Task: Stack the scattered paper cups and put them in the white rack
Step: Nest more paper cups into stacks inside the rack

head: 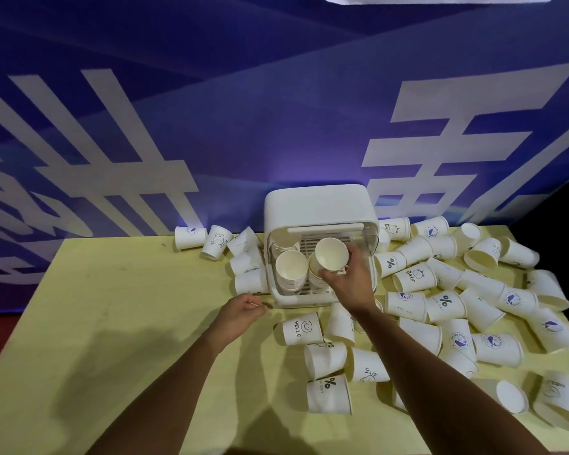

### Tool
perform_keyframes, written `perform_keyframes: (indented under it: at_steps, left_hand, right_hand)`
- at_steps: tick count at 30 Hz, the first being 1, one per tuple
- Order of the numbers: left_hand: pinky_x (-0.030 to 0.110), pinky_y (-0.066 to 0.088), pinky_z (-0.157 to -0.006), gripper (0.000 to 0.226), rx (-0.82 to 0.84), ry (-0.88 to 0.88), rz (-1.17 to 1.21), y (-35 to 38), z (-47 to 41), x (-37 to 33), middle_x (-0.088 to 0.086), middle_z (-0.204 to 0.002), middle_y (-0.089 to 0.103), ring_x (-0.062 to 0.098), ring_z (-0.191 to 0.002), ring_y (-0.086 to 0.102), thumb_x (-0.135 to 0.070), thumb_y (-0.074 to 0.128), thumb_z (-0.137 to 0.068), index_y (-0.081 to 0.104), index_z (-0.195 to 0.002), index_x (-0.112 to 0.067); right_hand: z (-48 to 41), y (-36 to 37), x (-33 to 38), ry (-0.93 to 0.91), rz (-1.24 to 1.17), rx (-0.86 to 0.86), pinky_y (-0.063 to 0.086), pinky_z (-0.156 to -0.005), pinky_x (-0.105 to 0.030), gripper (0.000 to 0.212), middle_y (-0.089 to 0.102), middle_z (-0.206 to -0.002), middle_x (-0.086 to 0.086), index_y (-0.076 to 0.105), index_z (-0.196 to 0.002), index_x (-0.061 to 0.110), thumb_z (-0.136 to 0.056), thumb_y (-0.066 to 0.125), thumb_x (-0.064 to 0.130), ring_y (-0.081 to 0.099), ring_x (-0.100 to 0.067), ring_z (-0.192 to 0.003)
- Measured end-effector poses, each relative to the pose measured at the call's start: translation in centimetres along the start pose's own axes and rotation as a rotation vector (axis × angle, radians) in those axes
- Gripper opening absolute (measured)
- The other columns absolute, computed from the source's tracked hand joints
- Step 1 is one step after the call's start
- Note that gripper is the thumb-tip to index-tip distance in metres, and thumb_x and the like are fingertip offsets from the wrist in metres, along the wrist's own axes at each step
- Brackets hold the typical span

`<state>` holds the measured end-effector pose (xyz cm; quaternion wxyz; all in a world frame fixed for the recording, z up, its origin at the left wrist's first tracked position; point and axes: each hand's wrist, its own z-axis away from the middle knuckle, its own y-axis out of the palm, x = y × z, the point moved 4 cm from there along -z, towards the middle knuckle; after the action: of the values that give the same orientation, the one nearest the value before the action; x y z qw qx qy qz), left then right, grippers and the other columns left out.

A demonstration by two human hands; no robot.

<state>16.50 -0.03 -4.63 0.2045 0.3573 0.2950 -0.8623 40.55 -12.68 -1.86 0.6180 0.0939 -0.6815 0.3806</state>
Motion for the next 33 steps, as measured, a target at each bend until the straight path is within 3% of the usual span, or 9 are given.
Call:
perform_keyframes:
  at_steps: [4, 7, 13, 18, 22, 30, 33]
  left_hand:
    - [0.024, 0.047, -0.072, 0.017, -0.007, -0.01, 0.0, -0.4, 0.0, 0.6, 0.003, -0.104, 0.069, 0.016, -0.095, 0.067, -0.027, 0.069, -0.089, 0.065, -0.104, -0.02]
    - [0.025, 0.046, -0.071, 0.016, -0.002, -0.018, -0.006, -0.6, -0.1, 0.9, 0.001, -0.103, 0.069, 0.015, -0.096, 0.067, -0.03, 0.069, -0.088, 0.065, -0.102, -0.022]
    - [0.027, 0.047, -0.075, 0.017, -0.012, -0.014, 0.008, -1.3, -0.2, 1.4, 0.0, -0.101, 0.069, 0.016, -0.096, 0.067, -0.032, 0.071, -0.086, 0.066, -0.1, -0.023]
    - [0.029, 0.046, -0.077, 0.017, -0.038, -0.003, 0.039, -3.4, -0.2, 1.3, -0.003, -0.099, 0.069, 0.018, -0.096, 0.065, -0.029, 0.07, -0.087, 0.066, -0.101, -0.02]
    - [0.027, 0.044, -0.077, 0.025, -0.09, -0.009, 0.054, -6.0, -0.4, 1.8, 0.004, -0.105, 0.069, 0.019, -0.098, 0.064, -0.027, 0.071, -0.088, 0.066, -0.108, -0.013]
    - [0.027, 0.044, -0.081, 0.031, -0.204, -0.051, 0.077, -12.3, -1.9, 3.7, 0.006, -0.108, 0.068, 0.019, -0.094, 0.061, -0.027, 0.073, -0.087, 0.064, -0.112, -0.01]
    - [0.028, 0.044, -0.083, 0.031, -0.226, -0.064, 0.091, -14.6, -3.2, 4.0, 0.005, -0.105, 0.066, 0.018, -0.092, 0.059, -0.025, 0.072, -0.088, 0.064, -0.112, -0.009]
  right_hand:
    - [0.5, 0.4, -0.7, 0.019, 0.106, -0.015, 0.045, -0.097, -0.033, 0.086, 0.054, -0.135, -0.002, 0.042, -0.142, 0.016, -0.07, 0.086, 0.032, 0.053, -0.017, -0.12]
    - [1.3, 0.5, -0.2, -0.008, 0.162, -0.066, 0.041, -0.109, -0.043, 0.081, 0.051, -0.141, -0.007, 0.043, -0.144, 0.013, -0.075, 0.082, 0.03, 0.047, -0.023, -0.129]
    - [3.3, 2.3, 2.4, -0.12, 0.16, -0.053, 0.046, -0.09, -0.027, 0.054, 0.058, -0.119, 0.011, 0.051, -0.132, 0.028, -0.083, 0.071, 0.039, 0.054, -0.005, -0.11]
    - [3.3, 5.2, 4.9, -0.161, 0.153, 0.007, 0.046, -0.082, -0.02, 0.041, 0.063, -0.105, 0.018, 0.058, -0.123, 0.029, -0.084, 0.07, 0.033, 0.056, 0.007, -0.099]
    - [3.0, 8.8, 6.8, -0.225, 0.181, 0.085, 0.051, -0.085, -0.027, 0.033, 0.066, -0.105, 0.01, 0.061, -0.117, 0.021, -0.085, 0.07, 0.028, 0.06, 0.0, -0.094]
    - [2.2, 17.8, 8.4, -0.18, 0.331, 0.268, 0.046, -0.082, -0.025, 0.045, 0.069, -0.112, 0.001, 0.059, -0.126, 0.017, -0.087, 0.07, 0.037, 0.065, -0.015, -0.1]
    - [1.0, 20.6, 8.9, -0.132, 0.357, 0.3, 0.05, -0.088, -0.03, 0.05, 0.069, -0.116, -0.003, 0.057, -0.129, 0.013, -0.087, 0.07, 0.039, 0.065, -0.021, -0.104]
